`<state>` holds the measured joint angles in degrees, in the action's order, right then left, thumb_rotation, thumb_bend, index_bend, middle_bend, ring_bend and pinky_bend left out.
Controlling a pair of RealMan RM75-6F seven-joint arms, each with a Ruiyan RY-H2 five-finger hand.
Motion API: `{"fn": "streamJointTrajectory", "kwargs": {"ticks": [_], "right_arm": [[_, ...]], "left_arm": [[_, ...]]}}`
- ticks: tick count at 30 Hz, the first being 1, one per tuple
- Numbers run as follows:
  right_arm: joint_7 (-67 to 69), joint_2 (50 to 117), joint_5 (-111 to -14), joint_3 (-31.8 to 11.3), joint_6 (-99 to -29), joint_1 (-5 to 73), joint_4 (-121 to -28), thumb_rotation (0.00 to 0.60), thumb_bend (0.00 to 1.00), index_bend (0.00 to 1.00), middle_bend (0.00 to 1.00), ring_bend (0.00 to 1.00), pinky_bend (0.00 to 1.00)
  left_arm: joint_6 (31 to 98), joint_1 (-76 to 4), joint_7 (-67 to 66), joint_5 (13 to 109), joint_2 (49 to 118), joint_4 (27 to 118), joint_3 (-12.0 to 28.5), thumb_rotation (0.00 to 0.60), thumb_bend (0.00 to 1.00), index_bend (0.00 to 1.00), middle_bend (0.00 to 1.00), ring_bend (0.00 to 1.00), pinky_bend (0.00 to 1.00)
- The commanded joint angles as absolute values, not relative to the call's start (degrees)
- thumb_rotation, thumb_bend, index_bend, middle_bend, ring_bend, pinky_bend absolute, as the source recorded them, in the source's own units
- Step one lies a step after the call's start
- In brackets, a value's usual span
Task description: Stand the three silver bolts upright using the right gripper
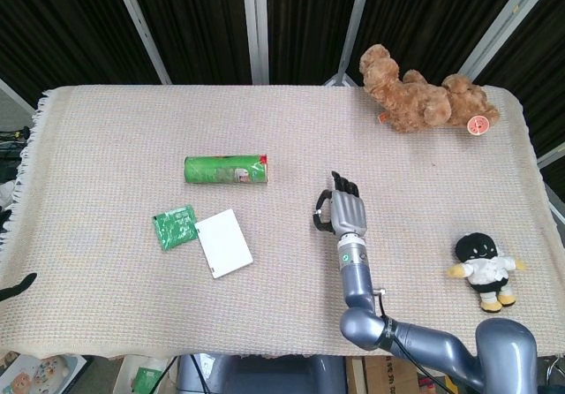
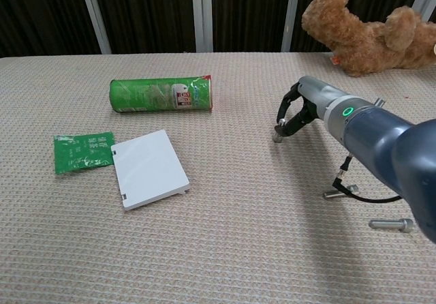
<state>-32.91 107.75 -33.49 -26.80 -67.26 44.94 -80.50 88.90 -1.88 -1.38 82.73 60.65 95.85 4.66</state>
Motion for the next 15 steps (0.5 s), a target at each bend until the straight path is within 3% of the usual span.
{"fn": "streamJointTrajectory", "kwargs": {"ticks": [1,15], "right_arm": [[-33.1,107.6,-33.3,-26.7,-67.4,45.0,-80.5,0.600,0.39,0.61,0.00,0.01,0.00],[-34.0,107.0,-32.2,-26.2,-67.3,45.4,-81.0,0.600,0.39,0.46,0.00,0.00,0.00]], "left_arm": [[88.9,-1.9,-1.4,82.7,60.7,95.9,4.7,0.600,0.24,0.06,0.03,0.00,0.14],[88.8,-1.9,-1.6,82.5,60.7,96.0,4.7,0.600,0.24,0.06,0.03,0.00,0.14]]}}
